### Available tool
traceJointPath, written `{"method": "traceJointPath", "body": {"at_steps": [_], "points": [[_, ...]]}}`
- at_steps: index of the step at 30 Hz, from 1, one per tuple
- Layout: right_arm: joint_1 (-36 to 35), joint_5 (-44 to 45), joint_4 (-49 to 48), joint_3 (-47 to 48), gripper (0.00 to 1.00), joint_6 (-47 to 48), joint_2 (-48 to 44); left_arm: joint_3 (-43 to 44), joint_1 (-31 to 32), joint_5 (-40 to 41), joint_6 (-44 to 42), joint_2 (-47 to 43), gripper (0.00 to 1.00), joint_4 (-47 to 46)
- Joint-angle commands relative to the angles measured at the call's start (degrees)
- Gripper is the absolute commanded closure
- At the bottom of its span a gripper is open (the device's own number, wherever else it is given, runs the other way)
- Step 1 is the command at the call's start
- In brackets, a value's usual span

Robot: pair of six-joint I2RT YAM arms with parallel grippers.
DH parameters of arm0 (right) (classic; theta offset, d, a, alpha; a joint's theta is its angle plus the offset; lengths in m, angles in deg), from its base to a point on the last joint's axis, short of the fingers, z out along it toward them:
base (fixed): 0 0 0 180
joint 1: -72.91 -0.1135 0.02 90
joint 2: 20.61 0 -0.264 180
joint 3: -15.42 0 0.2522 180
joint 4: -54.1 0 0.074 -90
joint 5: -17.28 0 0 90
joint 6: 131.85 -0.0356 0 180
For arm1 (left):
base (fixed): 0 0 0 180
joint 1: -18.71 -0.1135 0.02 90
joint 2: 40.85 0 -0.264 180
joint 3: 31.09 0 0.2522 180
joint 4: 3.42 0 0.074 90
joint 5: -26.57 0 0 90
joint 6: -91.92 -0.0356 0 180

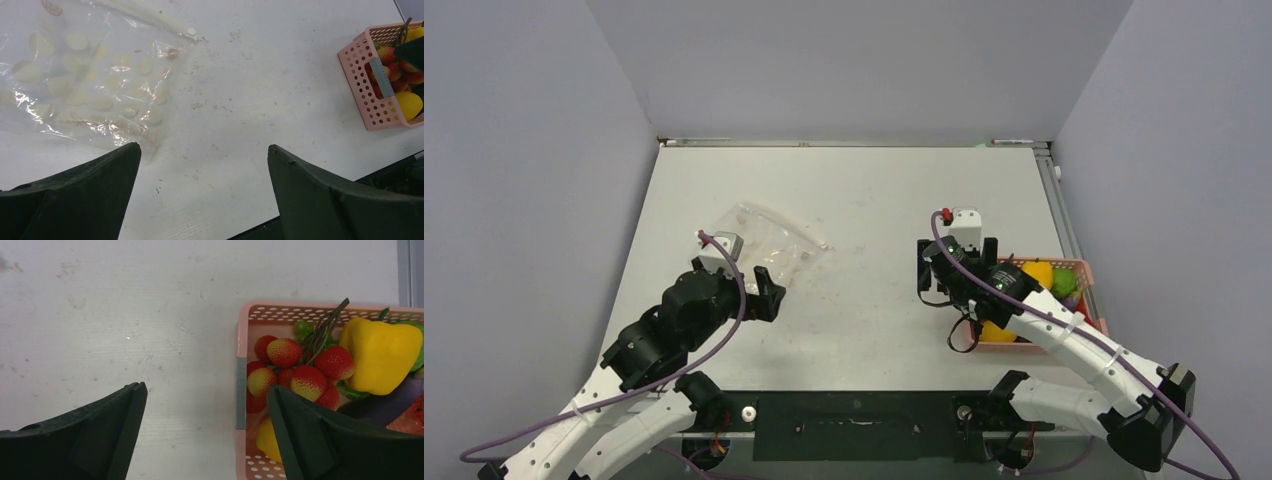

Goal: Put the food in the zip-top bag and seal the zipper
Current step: Adjust the bin at the center of the board.

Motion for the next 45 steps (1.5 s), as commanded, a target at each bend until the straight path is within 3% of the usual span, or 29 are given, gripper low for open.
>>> {"method": "traceJointPath", "body": {"at_steps": [1,6,23,32,41,45], "points": [[4.07,-4.67,-2.53,-3.29,0.04,1.69,1.21,0.93,0.27,1.51,0.6,-0.69,0.04,-0.49],[7.54,-6.66,-4.07,-5.19,0.0,1.57,2.07,0.84,0.32,0.82,0.69,-0.67,0.04,-0.73],[12.98,-8.35,-9.82,-9.95,0.26,2.83,6.43,0.76,0.35,0.07,0.52,-0.95,0.04,-0.81],[17.12,-12.77,-13.69,-11.57,0.48,4.38,8.34,0.67,0.37,-0.56,0.43,-0.74,0.04,-0.96],[17.84,-13.29,-15.32,-11.49,0.56,4.67,11.57,0.67,0.36,-0.82,0.42,-0.3,0.04,-0.93],[17.86,-13.09,-15.75,-11.32,0.64,4.9,12.35,0.67,0.4,-0.83,0.3,-0.26,0.04,-0.88]]}}
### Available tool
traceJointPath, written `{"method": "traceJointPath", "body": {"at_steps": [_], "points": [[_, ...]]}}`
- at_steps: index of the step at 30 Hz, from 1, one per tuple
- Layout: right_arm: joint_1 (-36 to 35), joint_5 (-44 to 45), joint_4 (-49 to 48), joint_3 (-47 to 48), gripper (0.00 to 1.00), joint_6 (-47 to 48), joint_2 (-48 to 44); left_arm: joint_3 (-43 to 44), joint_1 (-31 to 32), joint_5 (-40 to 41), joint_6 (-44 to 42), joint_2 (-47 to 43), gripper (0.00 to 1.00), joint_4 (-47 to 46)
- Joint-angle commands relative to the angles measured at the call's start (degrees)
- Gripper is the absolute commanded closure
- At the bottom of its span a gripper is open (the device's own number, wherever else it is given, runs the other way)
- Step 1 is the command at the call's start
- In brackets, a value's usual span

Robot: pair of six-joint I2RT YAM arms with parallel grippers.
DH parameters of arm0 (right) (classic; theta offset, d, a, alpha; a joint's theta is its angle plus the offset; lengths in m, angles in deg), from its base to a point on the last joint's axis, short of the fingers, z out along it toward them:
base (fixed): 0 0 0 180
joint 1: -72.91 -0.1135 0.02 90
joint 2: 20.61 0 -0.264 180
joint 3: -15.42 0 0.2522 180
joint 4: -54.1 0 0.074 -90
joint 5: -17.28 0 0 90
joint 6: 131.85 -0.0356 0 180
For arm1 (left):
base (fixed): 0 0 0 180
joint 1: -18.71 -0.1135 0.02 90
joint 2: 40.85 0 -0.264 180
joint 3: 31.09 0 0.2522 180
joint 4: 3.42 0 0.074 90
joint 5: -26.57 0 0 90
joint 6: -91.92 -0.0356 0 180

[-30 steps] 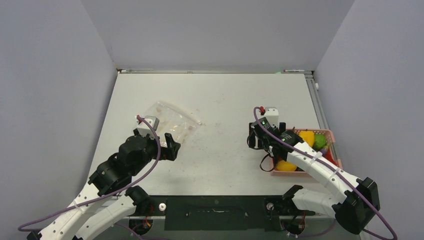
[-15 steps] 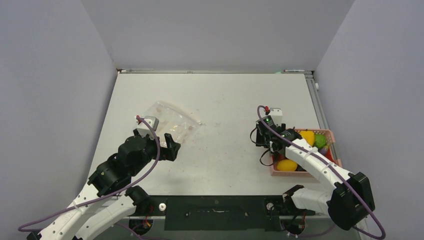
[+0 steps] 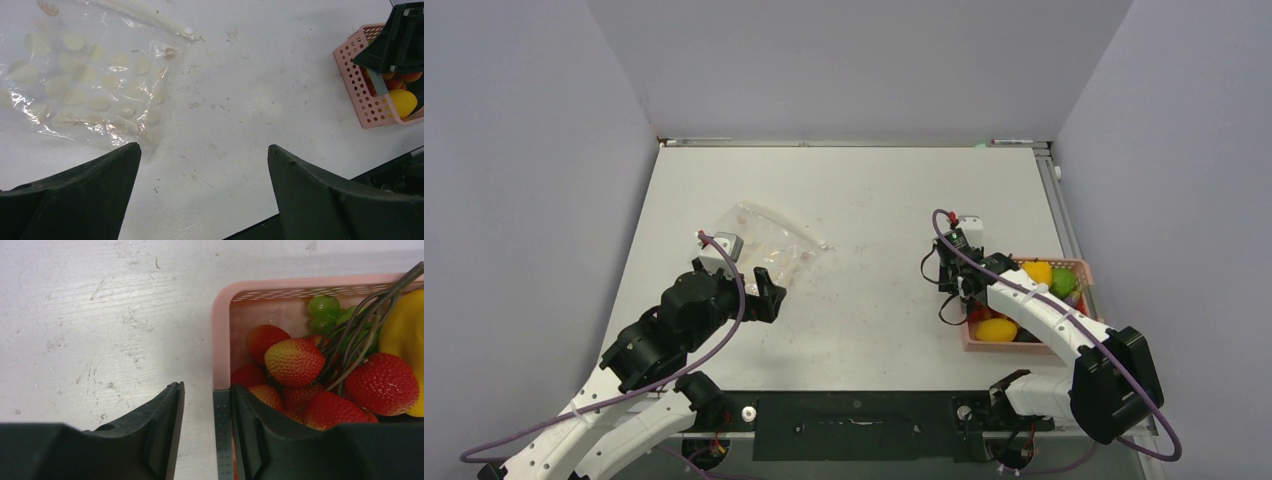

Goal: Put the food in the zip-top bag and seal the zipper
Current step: Adjust the bin at the center of the board.

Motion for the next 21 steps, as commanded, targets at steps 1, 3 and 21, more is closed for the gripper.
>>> {"method": "traceJointPath", "body": {"at_steps": [1,3,21], "points": [[0.57,-0.07,-2.78,-0.02,0.66,0.37,0.51,0.67,0.22,-0.39,0.27,0.1,0.04,-0.97],[0.58,-0.16,-3.19,-0.01,0.72,0.91,0.6,0.67,0.24,-0.39,0.28,-0.07,0.04,-0.94],[-8.61,-2.89,-8.48,1.24,0.95,7.9,1.16,0.59,0.32,-0.01,0.28,-1.06,0.04,-0.76]]}}
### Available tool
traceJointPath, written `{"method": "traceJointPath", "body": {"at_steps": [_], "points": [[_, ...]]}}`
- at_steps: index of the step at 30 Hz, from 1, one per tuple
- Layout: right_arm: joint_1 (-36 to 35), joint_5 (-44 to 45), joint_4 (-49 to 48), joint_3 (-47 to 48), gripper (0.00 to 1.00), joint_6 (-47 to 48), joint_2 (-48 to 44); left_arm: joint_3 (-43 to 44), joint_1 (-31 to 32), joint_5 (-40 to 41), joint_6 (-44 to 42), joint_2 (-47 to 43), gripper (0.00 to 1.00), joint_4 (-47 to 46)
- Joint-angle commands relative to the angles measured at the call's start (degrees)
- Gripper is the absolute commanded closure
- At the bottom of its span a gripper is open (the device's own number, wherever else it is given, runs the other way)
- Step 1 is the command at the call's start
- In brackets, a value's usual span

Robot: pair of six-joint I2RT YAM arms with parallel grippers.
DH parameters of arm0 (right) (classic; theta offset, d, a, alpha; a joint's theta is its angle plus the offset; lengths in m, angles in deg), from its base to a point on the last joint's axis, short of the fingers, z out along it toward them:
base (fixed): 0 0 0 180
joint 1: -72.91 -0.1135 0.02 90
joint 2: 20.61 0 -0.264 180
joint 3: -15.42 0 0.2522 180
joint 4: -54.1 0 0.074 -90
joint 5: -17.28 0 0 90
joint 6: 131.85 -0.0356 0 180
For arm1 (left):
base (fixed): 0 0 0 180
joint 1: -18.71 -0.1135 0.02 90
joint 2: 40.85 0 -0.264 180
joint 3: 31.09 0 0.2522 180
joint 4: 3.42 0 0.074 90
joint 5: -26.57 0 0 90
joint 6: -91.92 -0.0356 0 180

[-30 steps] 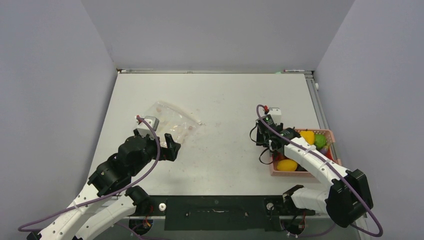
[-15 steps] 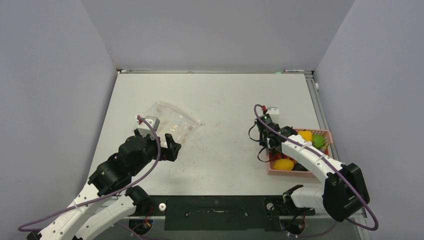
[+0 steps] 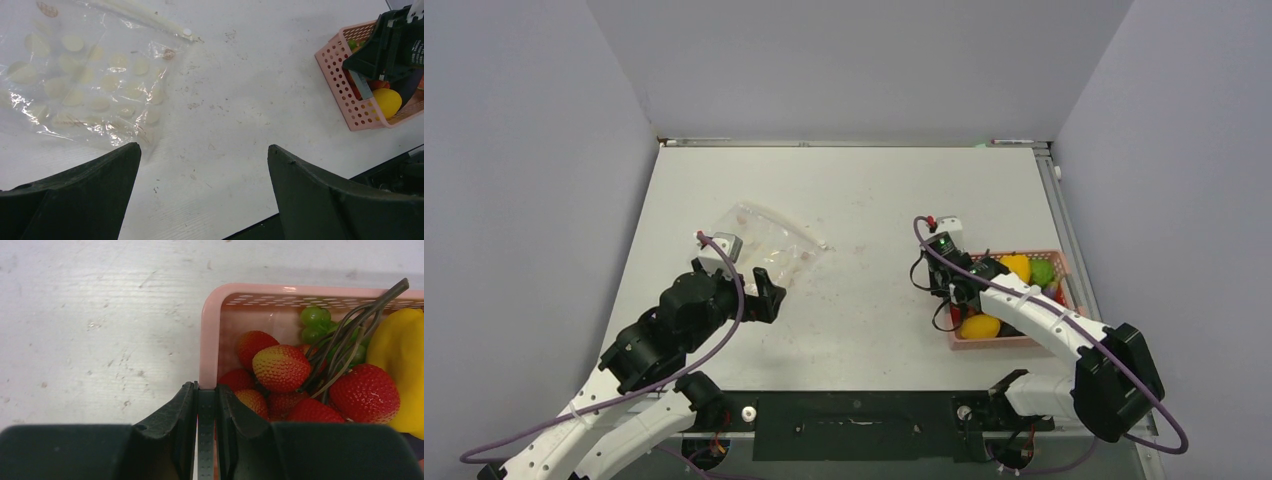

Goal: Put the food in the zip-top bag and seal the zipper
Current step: Adjust the bin at the center of the board.

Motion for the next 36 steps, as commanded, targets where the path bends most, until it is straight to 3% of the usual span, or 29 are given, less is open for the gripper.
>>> {"method": "traceJointPath", "body": {"at_steps": [1,15,23,36], "points": [[-5.73,-1.0,-5.44,1.74,0.95,3.77,1.2,0.58,0.23,0.32,0.35,-0.92,0.04,-0.82],[-15.99,-4.85,-17.07,1.36,0.95,17.03,2.32,0.58,0.23,1.09,0.36,-1.54,0.04,-0.76],[-21.93,-8.24,-15.34,3.93,0.95,27.29,6.9,0.58,0.19,1.49,0.36,-1.21,0.04,-0.72],[-29.65,-11.77,-13.08,2.37,0.94,38.33,5.19,0.58,0.13,1.85,0.28,-0.2,0.04,-0.55]]}}
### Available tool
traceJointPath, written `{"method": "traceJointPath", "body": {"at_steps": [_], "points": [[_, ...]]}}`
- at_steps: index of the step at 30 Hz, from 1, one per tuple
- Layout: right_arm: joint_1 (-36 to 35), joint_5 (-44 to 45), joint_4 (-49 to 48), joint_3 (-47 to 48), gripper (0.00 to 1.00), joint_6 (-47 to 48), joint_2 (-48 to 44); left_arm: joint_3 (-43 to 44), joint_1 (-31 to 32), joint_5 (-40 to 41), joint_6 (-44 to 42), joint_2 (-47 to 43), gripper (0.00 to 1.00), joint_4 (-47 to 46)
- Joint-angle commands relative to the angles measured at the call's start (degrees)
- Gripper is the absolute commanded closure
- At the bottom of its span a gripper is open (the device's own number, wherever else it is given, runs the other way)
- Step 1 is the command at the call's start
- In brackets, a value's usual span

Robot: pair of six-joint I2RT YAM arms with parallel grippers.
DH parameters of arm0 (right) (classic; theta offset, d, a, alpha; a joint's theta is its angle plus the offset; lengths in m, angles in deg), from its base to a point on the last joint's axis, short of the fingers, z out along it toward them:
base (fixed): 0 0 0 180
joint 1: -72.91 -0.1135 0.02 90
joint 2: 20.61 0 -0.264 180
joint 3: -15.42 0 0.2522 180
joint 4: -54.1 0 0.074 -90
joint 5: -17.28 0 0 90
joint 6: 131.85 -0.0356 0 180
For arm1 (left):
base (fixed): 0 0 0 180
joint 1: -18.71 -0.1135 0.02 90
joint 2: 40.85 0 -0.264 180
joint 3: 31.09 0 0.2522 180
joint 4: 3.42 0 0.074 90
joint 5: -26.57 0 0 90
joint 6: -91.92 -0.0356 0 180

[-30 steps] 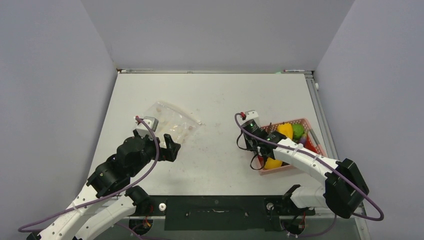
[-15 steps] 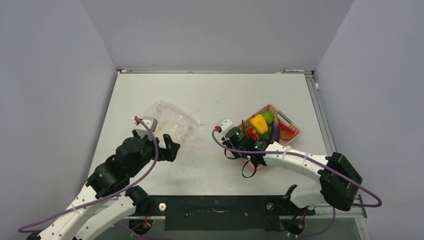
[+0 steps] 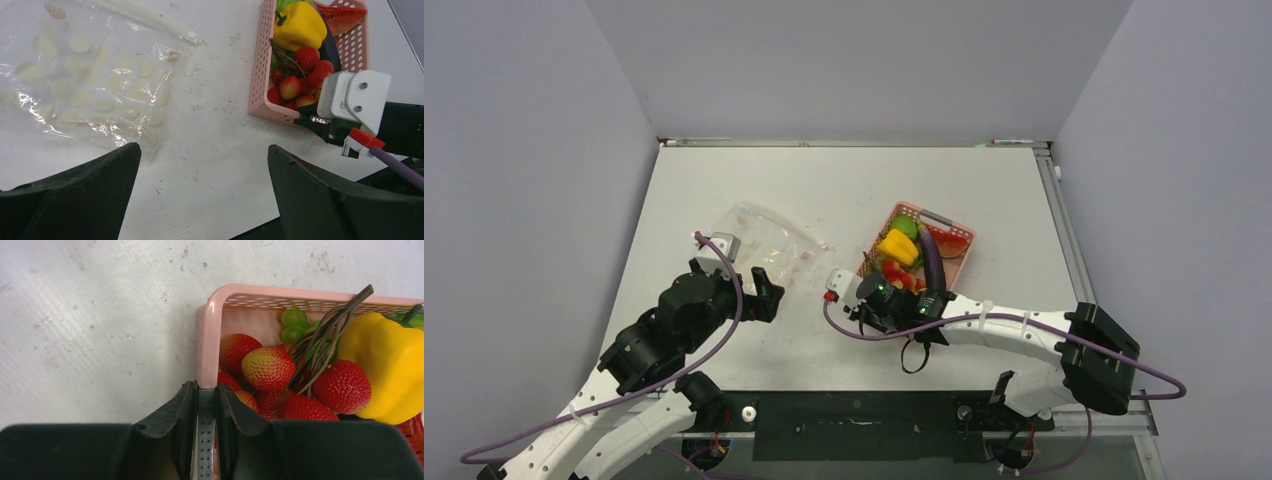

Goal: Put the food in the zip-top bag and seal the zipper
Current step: Adjust the bin at the center of the board.

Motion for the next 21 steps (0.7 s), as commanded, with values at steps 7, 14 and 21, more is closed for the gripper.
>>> {"method": "traceJointPath", "body": {"at_steps": [7,14,21], "points": [[-1.69,2.36,3.57,0.54,0.81,3.03,-4.07,0.58,0.05,0.45,0.19,0.91,0.04,-0.71],[-1.69,5.1,3.93,1.03,0.48,0.38,-7.88,0.58,-0.46,-0.52,-0.08,2.03,0.04,-0.88],[-1.7,6.3,5.24,2.98,0.37,-4.19,-12.82,0.62,-0.72,-1.25,-0.37,2.71,0.04,-1.07]]}}
